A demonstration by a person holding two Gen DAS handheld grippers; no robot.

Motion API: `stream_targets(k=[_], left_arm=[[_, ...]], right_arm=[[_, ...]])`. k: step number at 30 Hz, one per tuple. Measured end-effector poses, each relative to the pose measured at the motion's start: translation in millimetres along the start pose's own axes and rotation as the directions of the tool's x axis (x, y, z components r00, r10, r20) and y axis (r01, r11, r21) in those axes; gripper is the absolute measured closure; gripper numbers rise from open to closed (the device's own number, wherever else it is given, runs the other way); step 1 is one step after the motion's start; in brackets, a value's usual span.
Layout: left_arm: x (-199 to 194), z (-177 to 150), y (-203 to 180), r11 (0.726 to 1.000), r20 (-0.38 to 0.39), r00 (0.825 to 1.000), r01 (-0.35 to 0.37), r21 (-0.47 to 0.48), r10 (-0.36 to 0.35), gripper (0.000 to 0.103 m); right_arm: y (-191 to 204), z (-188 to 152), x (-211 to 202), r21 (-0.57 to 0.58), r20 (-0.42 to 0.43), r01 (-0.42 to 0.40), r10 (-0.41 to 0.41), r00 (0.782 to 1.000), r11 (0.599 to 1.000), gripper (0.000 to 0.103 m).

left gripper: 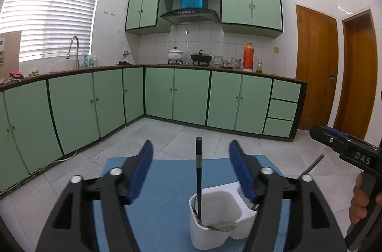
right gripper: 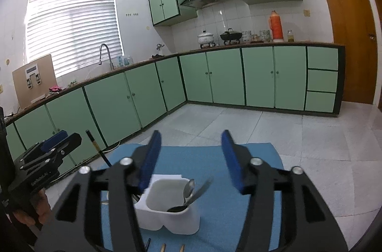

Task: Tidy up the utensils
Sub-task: 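Withdraw both tools back over the remaining chopsticks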

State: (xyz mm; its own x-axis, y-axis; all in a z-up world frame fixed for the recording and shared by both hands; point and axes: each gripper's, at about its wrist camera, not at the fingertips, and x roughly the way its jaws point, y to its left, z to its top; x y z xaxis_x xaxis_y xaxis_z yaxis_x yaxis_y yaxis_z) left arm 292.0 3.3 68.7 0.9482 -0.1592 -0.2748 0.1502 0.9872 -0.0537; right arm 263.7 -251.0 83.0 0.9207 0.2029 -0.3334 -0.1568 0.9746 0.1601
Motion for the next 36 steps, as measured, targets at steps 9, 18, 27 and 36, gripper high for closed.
stream_targets(k=[9,18,27,36], left_arm=[[-40.9,-13.8,3.7,1.0,0.038,0.999,-0.008,0.004,0.008,0.011],[-88.6,-57.9,4.5,1.0,0.022,1.0,-0.004,-0.005,0.004,0.006],[-126.0,-114.8,-1.0,1.0,-0.031,0.999,-0.024,0.012,0.025,0.006],[-156.7,-169.0,-7.5,0.998,-0.074,0.996,-0.055,0.023,0.057,0.006]], right_arm=[[6.6,-15.3,-43.5,-0.032,0.063,0.001,0.001,0.998,0.999,0.016],[15.1,-65.6,-92.1,-0.061,0.074,-0.003,0.007,0.997,0.998,0.01],[27.6,-138.0,-130.5,-0.081,0.015,0.03,-0.029,0.999,0.996,0.01],[45.8,-208.0,-151.8,-0.092,-0.017,0.073,-0.075,0.997,0.993,0.01]])
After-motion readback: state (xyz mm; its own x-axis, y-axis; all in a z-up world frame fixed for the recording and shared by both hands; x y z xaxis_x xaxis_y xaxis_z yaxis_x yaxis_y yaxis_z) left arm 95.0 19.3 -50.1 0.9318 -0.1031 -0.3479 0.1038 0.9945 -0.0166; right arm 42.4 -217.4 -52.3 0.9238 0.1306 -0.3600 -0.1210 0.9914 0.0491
